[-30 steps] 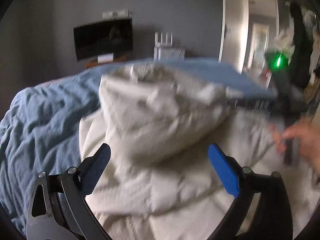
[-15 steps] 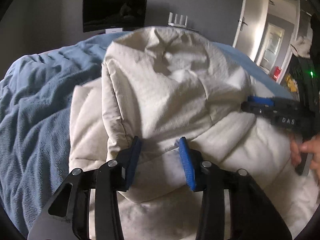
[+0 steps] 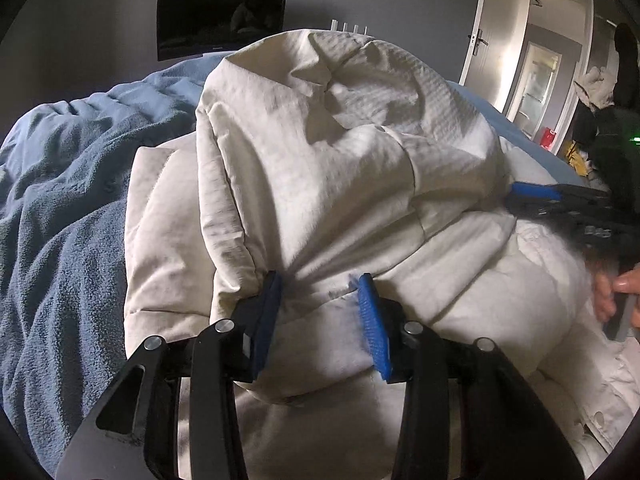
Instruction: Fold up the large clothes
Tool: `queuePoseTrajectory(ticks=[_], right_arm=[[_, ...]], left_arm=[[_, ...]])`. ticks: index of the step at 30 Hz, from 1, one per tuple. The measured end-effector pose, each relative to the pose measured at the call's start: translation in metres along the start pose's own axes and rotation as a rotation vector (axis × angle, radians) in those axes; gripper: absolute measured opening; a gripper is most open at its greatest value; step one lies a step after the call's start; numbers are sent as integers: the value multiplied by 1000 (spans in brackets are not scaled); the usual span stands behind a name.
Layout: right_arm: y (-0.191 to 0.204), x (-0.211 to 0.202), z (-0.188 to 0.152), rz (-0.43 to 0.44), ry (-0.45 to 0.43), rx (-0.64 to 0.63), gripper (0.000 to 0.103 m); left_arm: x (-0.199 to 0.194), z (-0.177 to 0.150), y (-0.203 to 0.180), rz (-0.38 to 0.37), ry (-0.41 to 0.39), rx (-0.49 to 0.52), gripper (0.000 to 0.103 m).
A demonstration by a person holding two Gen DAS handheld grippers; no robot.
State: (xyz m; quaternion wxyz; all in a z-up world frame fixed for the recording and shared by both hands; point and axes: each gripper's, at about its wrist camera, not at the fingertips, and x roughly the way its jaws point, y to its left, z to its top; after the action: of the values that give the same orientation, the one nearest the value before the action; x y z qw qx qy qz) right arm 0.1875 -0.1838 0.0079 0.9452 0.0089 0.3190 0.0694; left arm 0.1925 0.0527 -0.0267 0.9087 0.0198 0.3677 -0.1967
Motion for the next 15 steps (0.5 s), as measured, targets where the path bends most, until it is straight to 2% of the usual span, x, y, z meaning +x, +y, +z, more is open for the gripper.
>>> queuePoseTrajectory(ticks=[3, 5, 7, 10, 13, 15], right_arm=[[-12, -20, -7, -48, 33, 13, 49], [-31, -36, -12, -59, 67, 42, 63], [-50, -48, -16, -72, 100, 69, 68], [-76, -63, -31, -103, 155, 118, 69], [-97, -70, -52, -50, 196, 225, 70], [-100, -67, -63, -20, 207, 275, 70]], left_arm=[[0, 0, -1, 3, -1, 4, 39], [0, -1, -2, 4, -2, 5, 39], [0, -1, -2, 3, -2, 6, 39], [1, -1, -2, 2, -4, 4, 39], [0, -2, -3, 0, -11, 5, 39], [-5, -2, -6, -2, -24, 17, 44]])
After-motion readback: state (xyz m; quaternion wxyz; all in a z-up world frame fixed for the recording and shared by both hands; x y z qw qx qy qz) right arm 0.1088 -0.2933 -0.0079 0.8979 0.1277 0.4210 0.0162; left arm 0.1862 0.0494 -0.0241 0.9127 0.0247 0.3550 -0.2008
